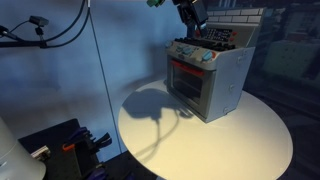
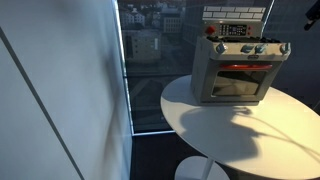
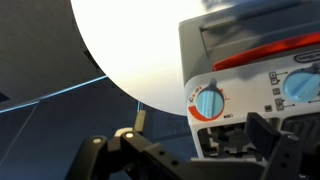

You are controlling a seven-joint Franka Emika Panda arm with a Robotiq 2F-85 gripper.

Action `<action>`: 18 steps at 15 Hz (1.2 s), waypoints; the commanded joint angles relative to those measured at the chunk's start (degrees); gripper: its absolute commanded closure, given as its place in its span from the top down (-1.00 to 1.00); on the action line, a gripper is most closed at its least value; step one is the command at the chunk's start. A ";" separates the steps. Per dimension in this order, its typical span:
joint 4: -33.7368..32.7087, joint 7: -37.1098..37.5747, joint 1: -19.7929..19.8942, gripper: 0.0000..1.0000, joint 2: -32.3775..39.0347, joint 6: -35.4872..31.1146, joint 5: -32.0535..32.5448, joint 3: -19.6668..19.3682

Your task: Turn the rightmost knob on the stove to the left

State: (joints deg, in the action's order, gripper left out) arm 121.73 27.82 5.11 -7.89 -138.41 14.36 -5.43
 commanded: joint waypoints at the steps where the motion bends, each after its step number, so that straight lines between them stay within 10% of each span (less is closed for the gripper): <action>1: 0.65 -6.27 -0.02 1.00 -4.08 8.65 -6.71 0.74; 12: -2.95 -12.79 0.06 1.00 -9.19 38.01 -15.45 1.06; 18: -2.85 -11.96 0.36 1.00 -9.21 41.21 -15.29 1.64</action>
State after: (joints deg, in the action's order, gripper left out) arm 118.98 16.00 4.94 -17.16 -97.27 -0.81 -4.24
